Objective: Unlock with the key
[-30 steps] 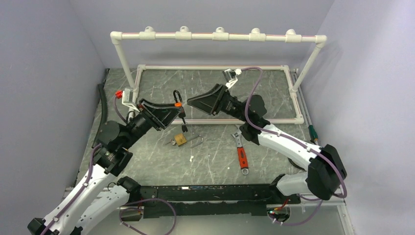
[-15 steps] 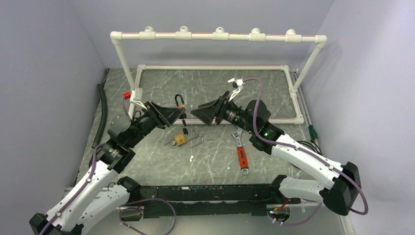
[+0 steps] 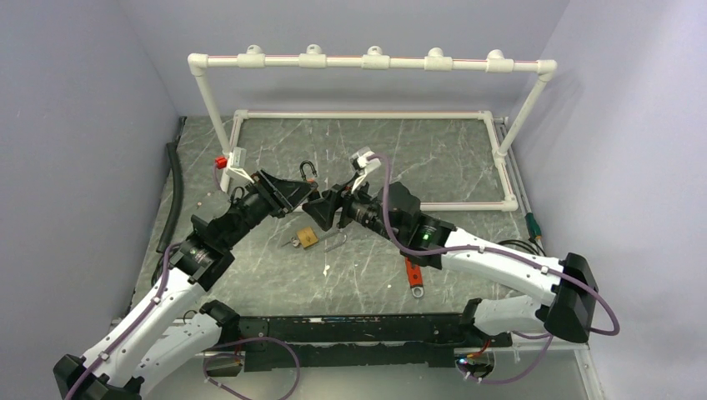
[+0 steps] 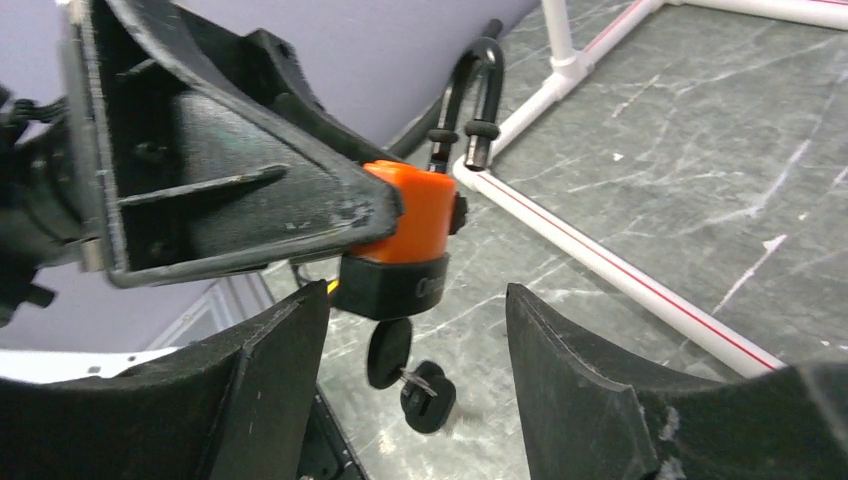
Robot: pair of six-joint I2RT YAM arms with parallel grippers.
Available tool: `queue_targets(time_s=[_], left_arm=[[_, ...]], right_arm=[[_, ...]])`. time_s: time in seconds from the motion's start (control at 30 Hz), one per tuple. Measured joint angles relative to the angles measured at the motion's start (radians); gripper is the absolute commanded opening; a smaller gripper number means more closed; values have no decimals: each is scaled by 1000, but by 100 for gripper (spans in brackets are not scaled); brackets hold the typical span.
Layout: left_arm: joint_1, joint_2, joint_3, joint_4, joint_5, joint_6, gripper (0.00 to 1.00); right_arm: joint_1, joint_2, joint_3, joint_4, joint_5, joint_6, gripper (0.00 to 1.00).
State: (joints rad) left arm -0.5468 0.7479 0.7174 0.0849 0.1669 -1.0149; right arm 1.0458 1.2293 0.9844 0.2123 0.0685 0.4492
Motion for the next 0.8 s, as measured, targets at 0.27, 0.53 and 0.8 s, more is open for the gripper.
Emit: queue_targets(time_s=[0.27, 0.53, 0.8], left_arm=[[0, -5, 0, -1, -7, -12, 0], [0, -6, -1, 0, -8, -41, 0], [0, -6, -1, 0, -8, -76, 0]], right_arm=[[21, 49, 9, 29, 95, -17, 58], [53, 63, 31, 62, 159, -44, 54], [95, 74, 33, 87, 262, -65, 36]])
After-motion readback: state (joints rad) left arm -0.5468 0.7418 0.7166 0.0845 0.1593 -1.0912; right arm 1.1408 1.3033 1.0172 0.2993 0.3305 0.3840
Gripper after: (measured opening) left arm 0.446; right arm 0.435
